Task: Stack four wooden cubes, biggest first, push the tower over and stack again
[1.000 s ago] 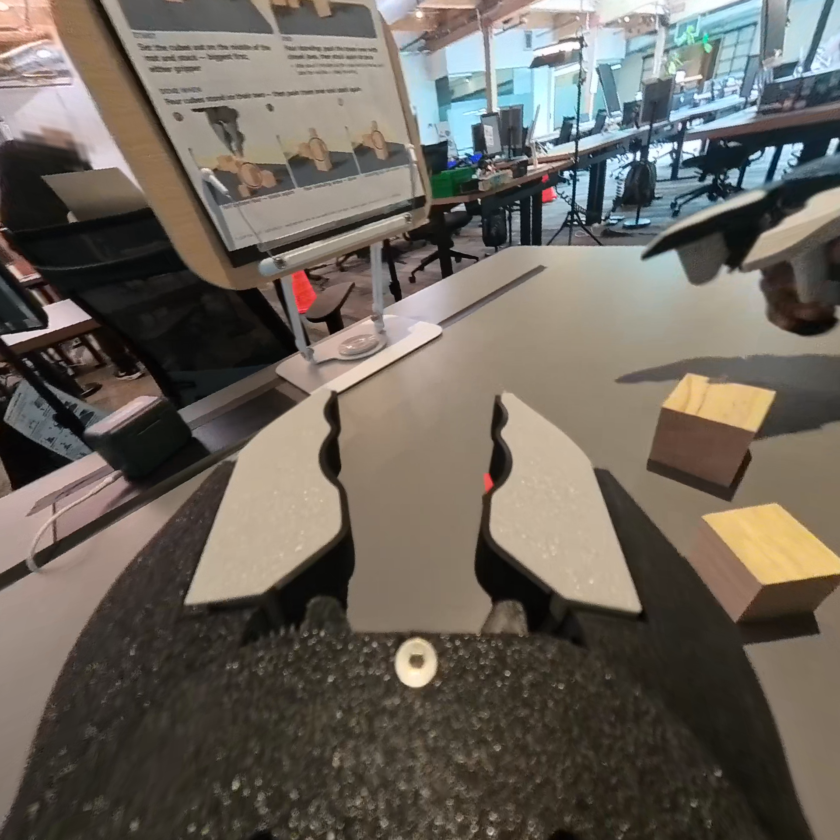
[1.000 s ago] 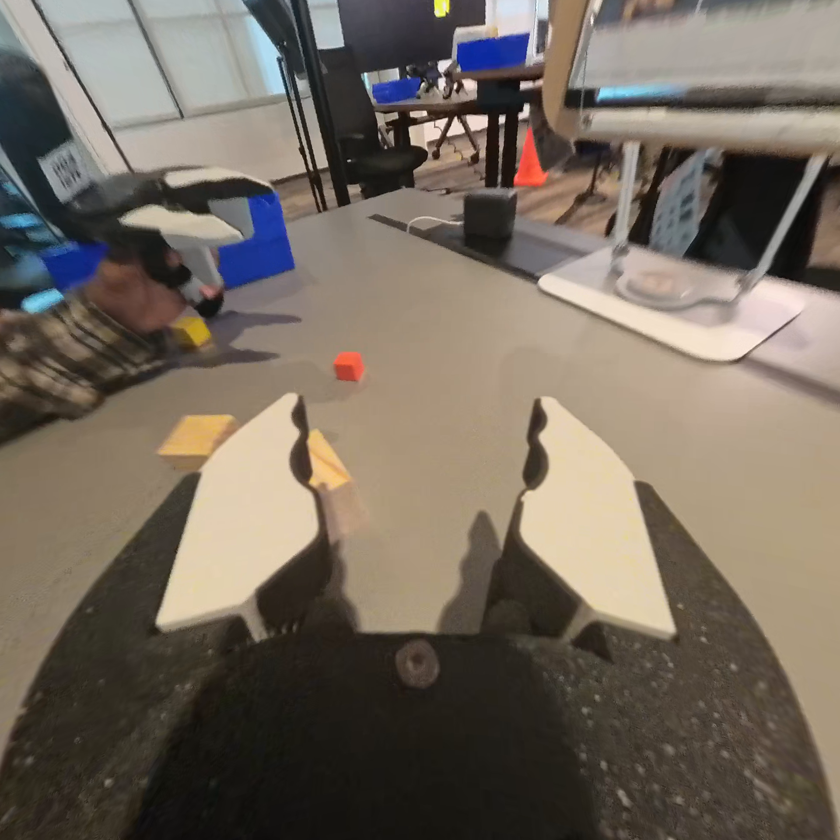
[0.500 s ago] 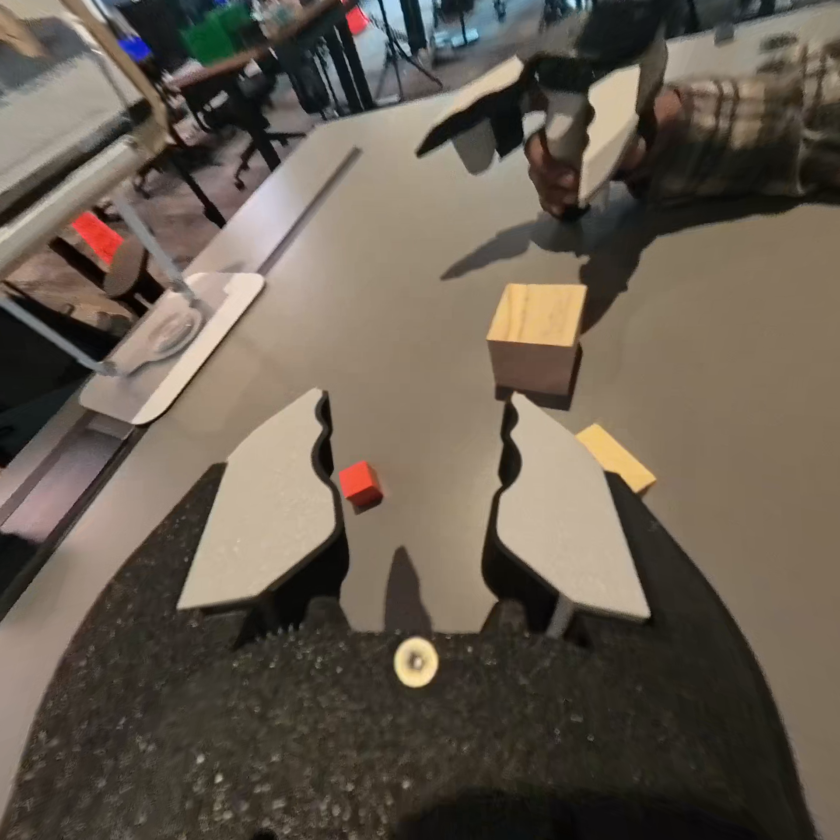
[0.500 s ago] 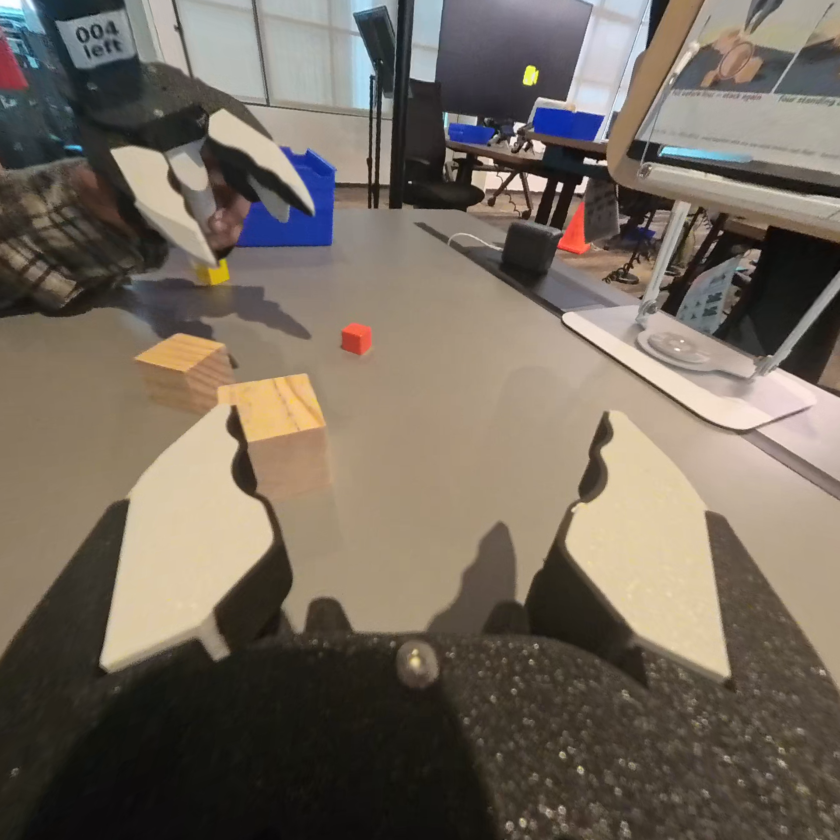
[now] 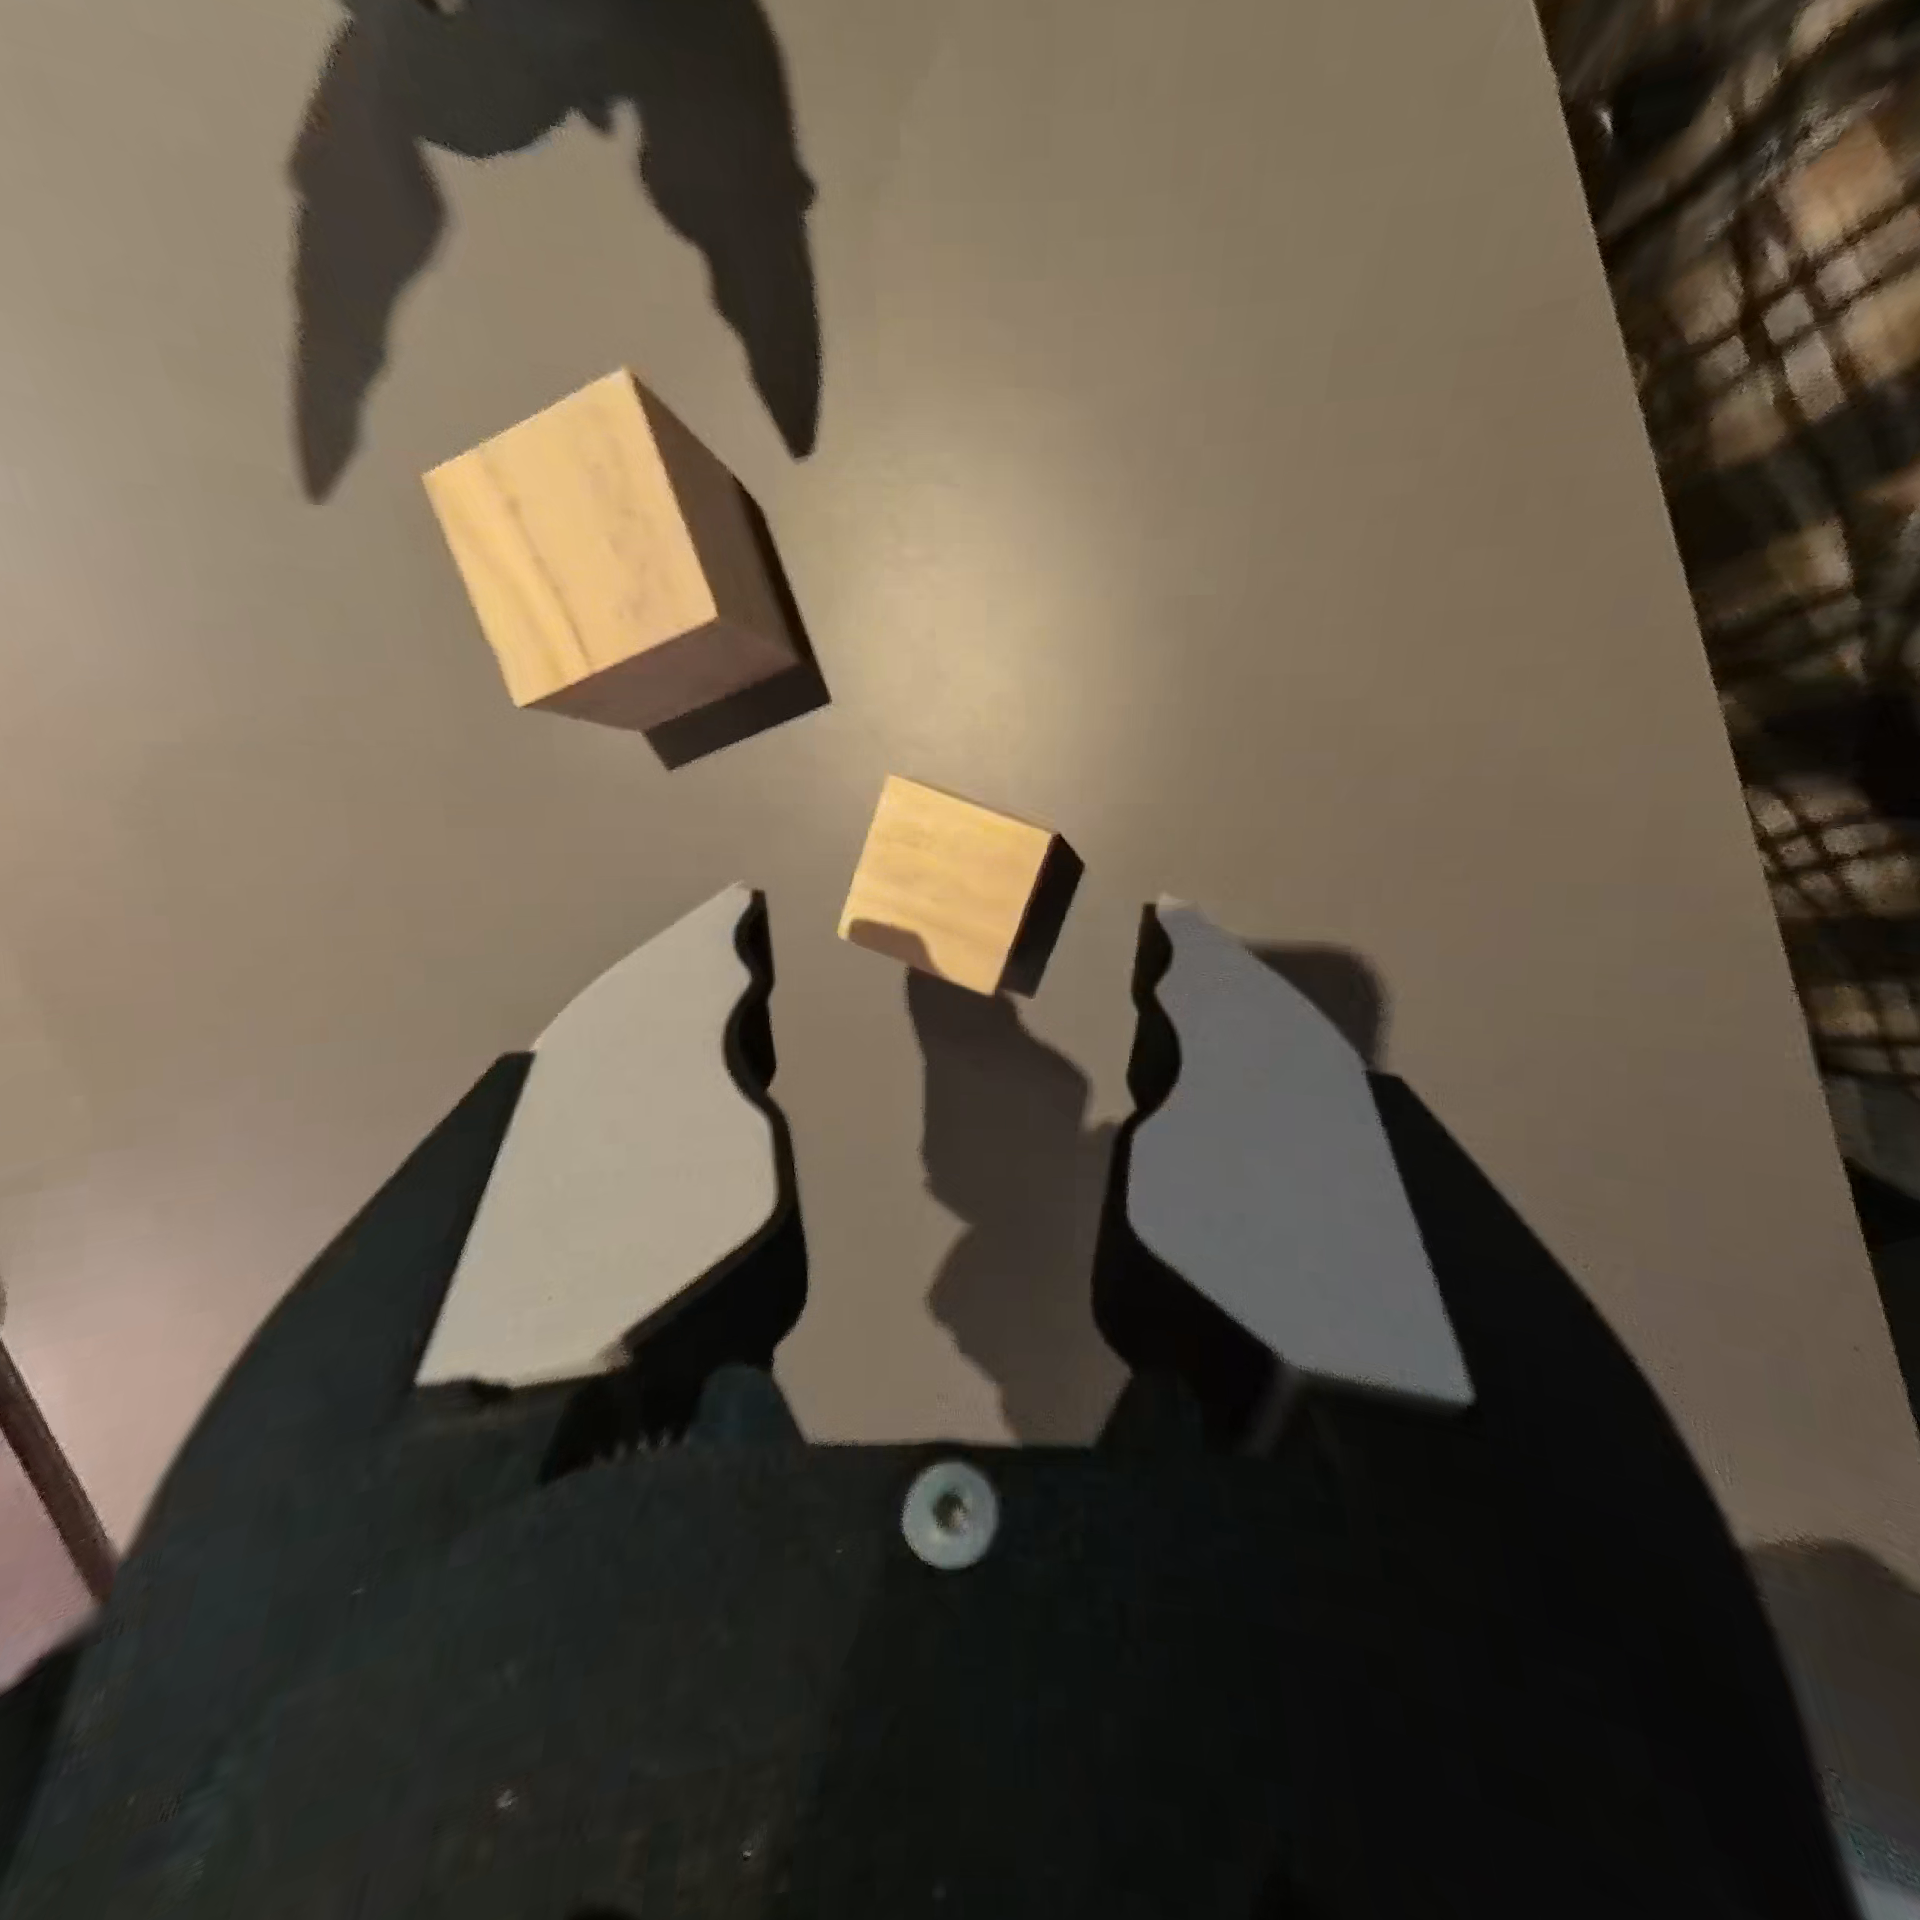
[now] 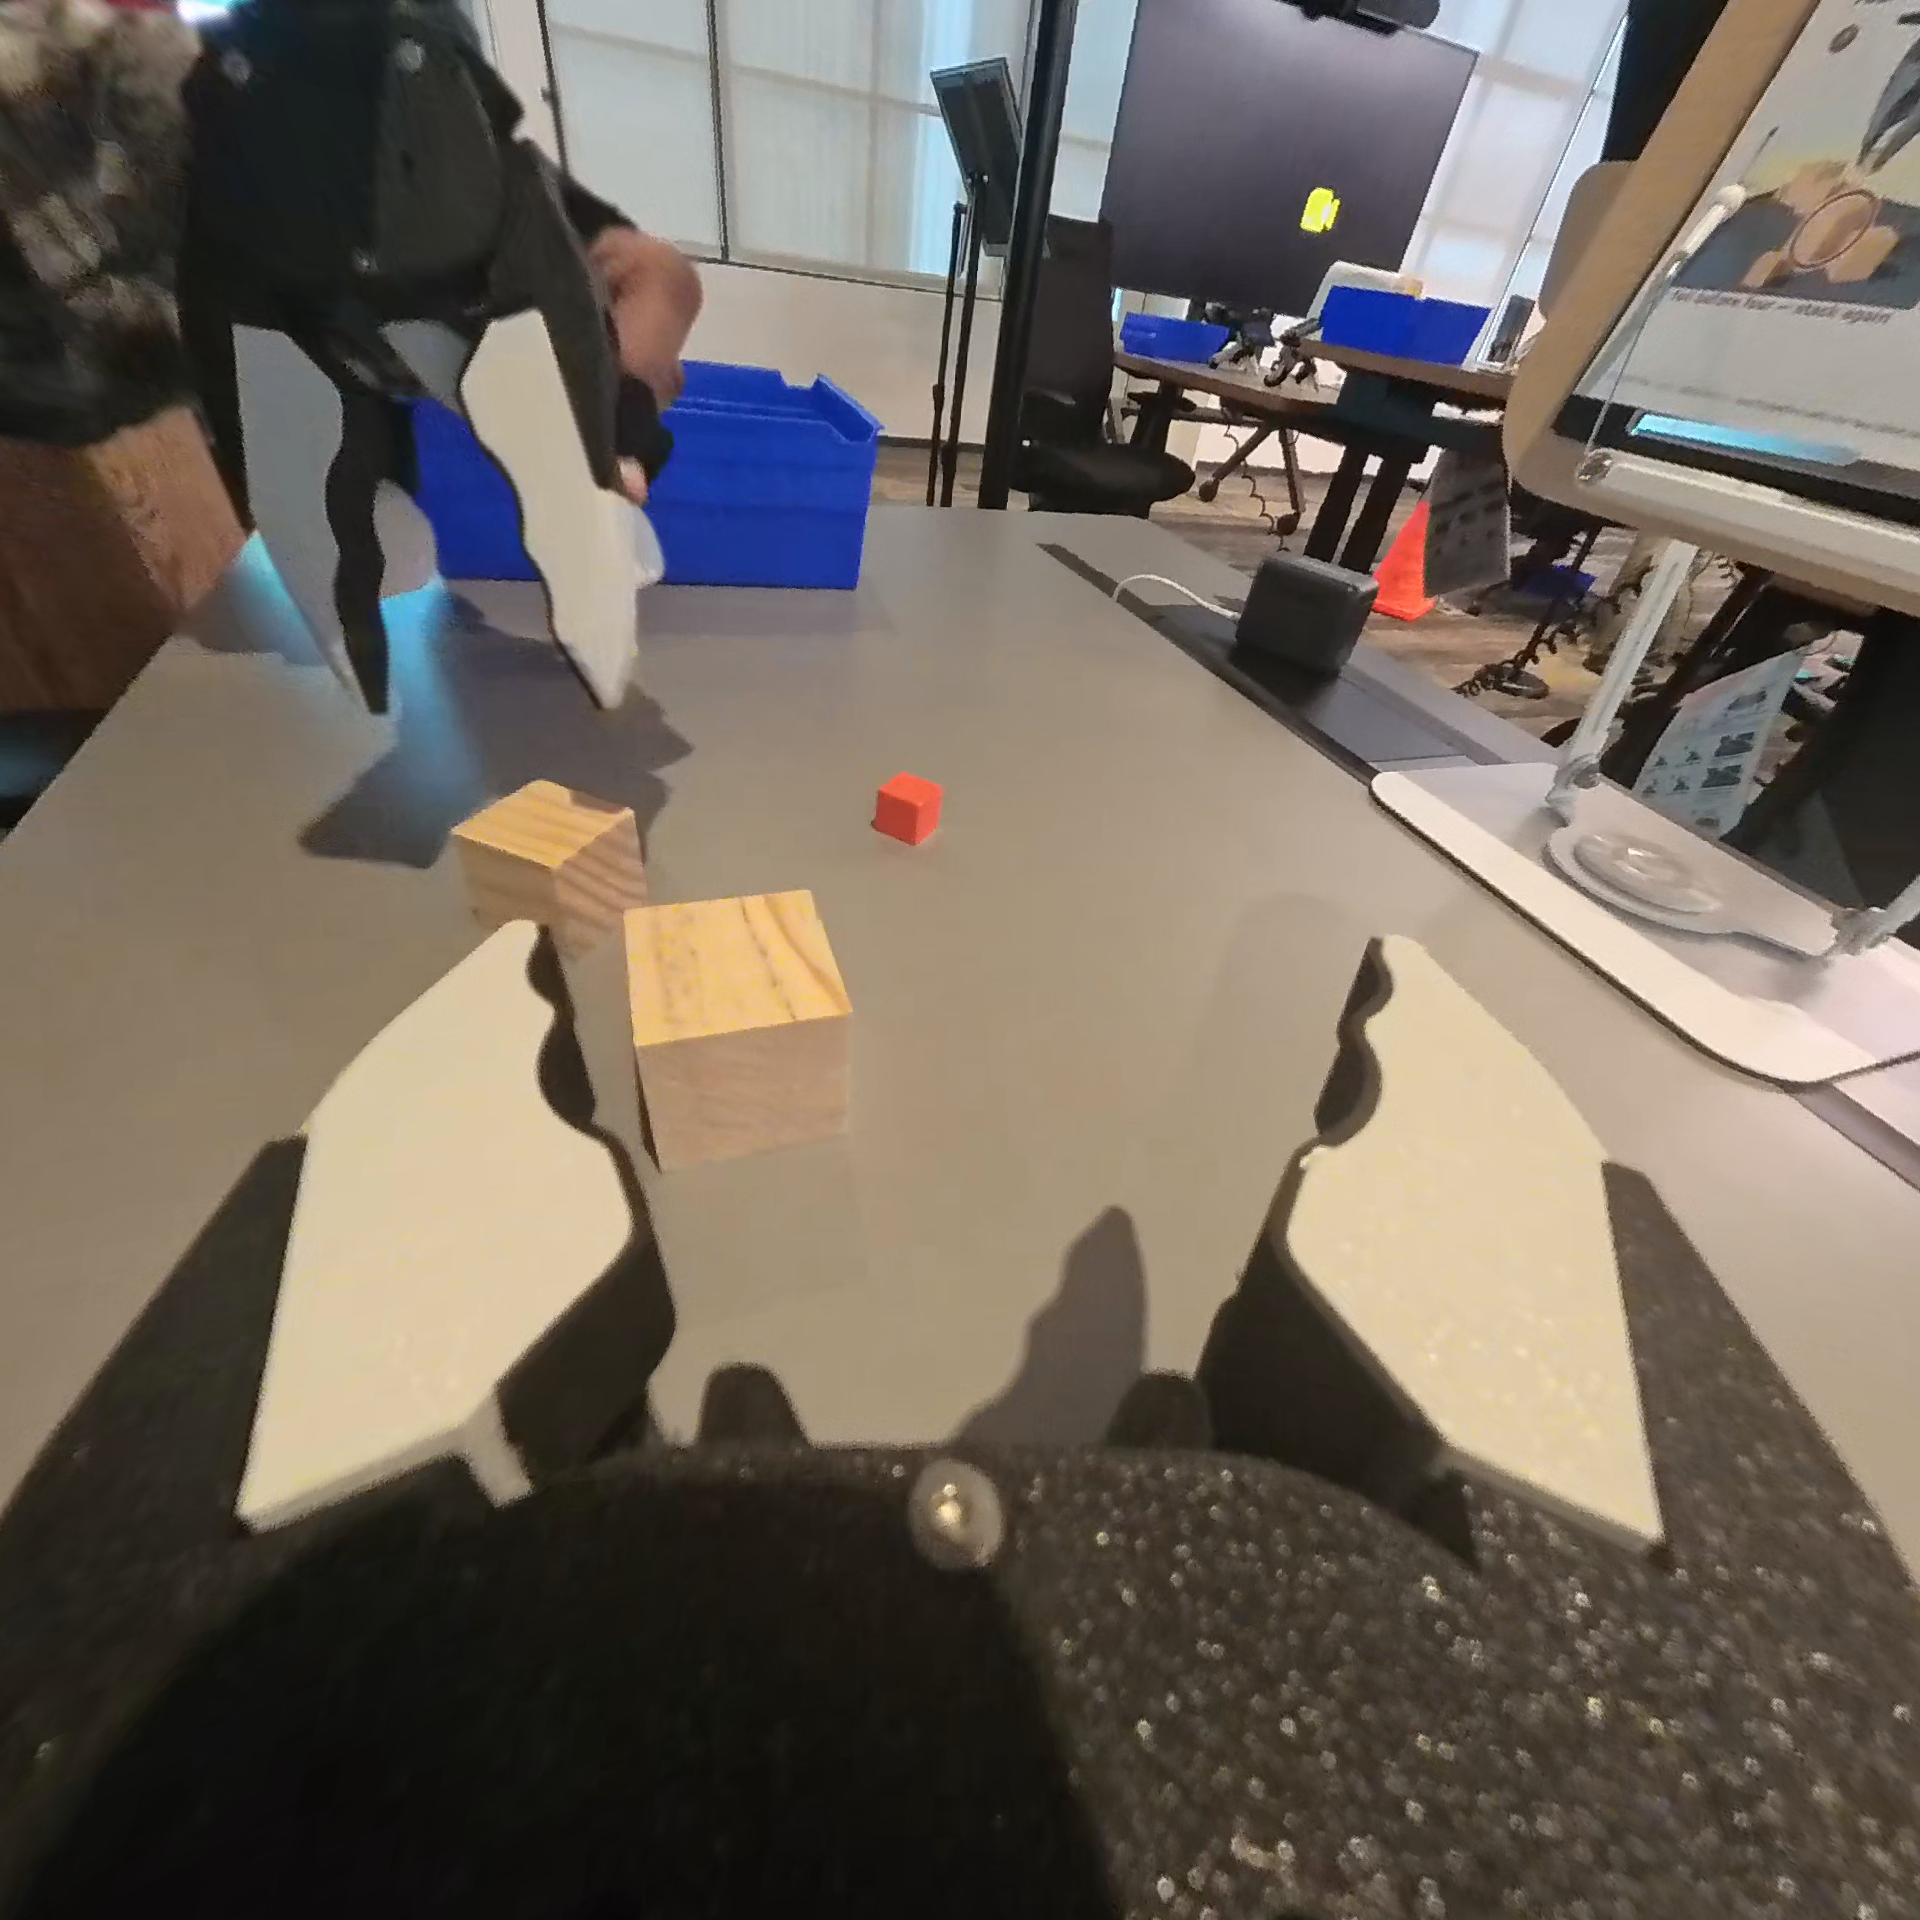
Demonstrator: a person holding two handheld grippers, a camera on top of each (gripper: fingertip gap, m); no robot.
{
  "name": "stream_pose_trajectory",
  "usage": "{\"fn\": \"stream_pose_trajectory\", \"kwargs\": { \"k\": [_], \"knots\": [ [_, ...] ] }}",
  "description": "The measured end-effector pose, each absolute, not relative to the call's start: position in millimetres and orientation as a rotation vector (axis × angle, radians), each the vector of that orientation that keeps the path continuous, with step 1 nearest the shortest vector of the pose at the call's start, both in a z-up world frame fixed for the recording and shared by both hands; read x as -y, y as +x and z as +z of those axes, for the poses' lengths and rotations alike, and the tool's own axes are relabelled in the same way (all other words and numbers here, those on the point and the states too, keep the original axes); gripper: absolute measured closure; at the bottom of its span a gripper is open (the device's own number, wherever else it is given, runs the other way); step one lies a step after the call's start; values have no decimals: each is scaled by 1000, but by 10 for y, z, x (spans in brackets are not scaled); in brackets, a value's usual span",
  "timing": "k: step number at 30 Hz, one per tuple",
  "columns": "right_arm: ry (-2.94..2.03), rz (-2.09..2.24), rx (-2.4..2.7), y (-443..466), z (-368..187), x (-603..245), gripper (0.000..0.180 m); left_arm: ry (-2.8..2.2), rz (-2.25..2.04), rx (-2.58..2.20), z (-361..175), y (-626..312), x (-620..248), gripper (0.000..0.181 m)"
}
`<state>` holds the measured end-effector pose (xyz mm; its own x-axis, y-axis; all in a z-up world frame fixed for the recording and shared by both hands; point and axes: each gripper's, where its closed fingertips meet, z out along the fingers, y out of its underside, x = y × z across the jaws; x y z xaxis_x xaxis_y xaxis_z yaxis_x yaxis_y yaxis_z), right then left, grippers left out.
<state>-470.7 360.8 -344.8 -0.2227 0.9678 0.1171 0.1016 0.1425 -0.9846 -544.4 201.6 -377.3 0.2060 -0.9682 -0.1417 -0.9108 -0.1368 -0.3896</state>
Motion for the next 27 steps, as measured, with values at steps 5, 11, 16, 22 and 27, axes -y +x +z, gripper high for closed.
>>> {"fn": "stream_pose_trajectory", "kwargs": {
  "k": [5, 11, 16, 22, 27],
  "knots": [
    [-1077, 1226, 1504, -4687, -3414, -3612, 44, -2069, -247, -1994, -3863, -5387, -2075, 122],
    [-1067, 1238, 1482, -4659, -3357, -3635, 46, -2084, -137, -2237, -4069, -5460, -2109, 124],
    [-1060, 1235, 1489, -4661, -3344, -3618, 46, -2107, -93, -2294, -4186, -5490, -2111, 123],
    [-1053, 1233, 1471, -4647, -3301, -3629, 48, -2216, -92, -2226, -4385, -5506, -2094, 130],
    [-1051, 1262, 1427, -4617, -3228, -3667, 51, -2332, -167, -1999, -4315, -5454, -2153, 136]
  ]
}}
